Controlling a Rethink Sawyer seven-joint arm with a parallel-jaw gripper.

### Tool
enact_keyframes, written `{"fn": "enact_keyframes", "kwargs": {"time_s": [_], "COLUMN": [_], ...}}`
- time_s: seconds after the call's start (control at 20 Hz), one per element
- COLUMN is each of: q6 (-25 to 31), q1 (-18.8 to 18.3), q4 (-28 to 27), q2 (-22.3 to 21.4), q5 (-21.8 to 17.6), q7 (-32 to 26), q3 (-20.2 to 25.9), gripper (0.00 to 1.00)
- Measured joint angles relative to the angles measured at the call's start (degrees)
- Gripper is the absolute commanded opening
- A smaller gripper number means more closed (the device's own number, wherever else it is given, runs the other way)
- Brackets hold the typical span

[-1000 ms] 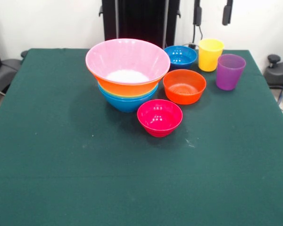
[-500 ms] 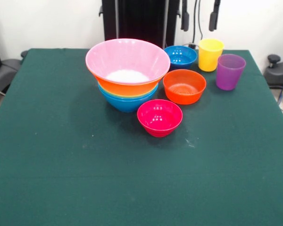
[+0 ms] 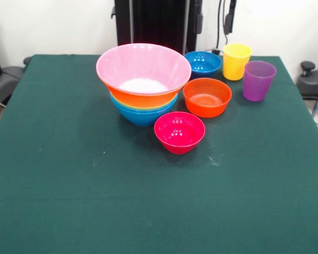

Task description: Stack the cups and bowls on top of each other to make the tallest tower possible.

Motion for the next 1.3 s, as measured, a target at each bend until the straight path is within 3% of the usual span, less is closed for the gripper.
{"fn": "enact_keyframes", "kwargs": {"time_s": [1.3], "q6": [-1.42], "q1": [-0.62], "q4": [3.21], "q2": [-2.22], "q5": [-0.07], "q7": [0.00], "q3": [-0.73], "gripper": [1.00]}}
